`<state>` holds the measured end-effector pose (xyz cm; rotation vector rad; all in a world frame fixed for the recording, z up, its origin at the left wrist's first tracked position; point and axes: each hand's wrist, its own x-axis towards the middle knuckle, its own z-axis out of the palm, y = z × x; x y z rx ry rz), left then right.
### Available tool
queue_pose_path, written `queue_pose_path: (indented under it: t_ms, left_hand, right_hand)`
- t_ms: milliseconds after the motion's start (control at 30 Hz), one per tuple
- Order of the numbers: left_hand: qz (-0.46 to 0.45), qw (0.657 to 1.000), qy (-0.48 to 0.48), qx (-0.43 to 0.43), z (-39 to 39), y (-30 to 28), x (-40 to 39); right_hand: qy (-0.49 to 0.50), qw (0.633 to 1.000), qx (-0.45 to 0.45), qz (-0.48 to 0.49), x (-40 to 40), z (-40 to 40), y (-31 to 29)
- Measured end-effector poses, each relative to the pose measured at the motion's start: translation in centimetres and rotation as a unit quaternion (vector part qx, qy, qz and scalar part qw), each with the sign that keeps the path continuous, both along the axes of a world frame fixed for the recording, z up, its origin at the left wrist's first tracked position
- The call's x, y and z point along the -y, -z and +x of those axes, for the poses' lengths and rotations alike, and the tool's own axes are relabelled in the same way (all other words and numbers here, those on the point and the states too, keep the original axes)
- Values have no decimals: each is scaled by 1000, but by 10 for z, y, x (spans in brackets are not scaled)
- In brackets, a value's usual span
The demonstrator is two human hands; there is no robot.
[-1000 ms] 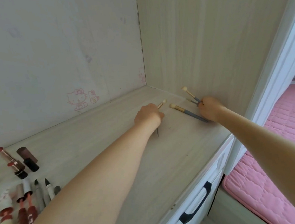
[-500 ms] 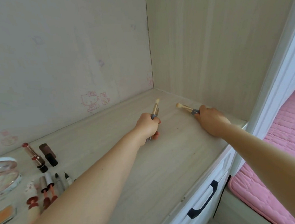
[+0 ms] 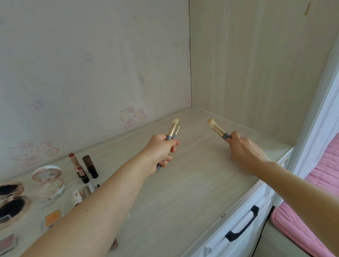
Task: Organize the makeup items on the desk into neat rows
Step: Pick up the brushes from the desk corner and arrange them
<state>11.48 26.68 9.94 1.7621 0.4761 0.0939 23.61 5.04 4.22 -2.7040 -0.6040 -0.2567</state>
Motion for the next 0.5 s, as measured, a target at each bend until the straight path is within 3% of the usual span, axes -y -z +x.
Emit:
queue_pose_path:
  t_ms: [167, 267, 367, 500]
  left_hand:
    - [1, 999, -19, 31, -34, -6, -8]
    - [12, 997, -57, 50, -55, -9, -17]
    - [16, 995, -74, 66, -79, -12, -28]
    - [-6, 992, -95, 87, -112, -12, -46]
  right_hand:
    - [-15, 992, -56, 115, -24, -34, -12]
    - [-39, 954, -147, 258, -43, -49, -15]
    - [-69, 932, -198, 295, -62, -75, -27]
    - [-132, 854, -311, 395, -88, -123, -50]
